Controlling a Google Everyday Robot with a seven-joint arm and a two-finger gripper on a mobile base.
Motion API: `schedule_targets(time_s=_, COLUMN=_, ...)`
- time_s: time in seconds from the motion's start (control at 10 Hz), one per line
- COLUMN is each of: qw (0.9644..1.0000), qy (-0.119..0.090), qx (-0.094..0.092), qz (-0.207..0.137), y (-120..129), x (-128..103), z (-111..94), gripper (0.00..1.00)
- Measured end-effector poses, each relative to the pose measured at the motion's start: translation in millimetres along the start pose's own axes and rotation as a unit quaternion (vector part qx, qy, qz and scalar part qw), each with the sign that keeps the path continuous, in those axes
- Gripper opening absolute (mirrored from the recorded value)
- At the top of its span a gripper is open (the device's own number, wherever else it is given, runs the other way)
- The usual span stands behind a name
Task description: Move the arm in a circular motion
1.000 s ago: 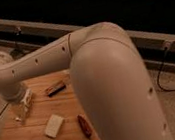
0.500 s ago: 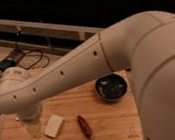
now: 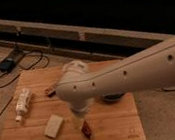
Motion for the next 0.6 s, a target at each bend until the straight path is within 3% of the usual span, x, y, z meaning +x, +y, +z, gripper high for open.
schedule_targets(time_s=0.1, qw=0.9994, qy=0.003, qx=0.006, qz=0.034, y=-33, x=14, z=5, gripper=0.80)
schedule_targets(time_s=0.3, qw=0.9969, qy=0.009, qx=0.022, qz=0.075, y=-95, x=18, z=15, gripper=0.80)
schedule_targets(time_s=0.4, qw=0.9961, qy=0.012, qx=0.030, qz=0.082, y=-119, x=7, z=20, gripper=0.80)
schedule_targets(time_s=0.6, qw=0.9965, qy=0.013, qx=0.041, qz=0.071, y=-150, x=-46, z=25, gripper=0.80)
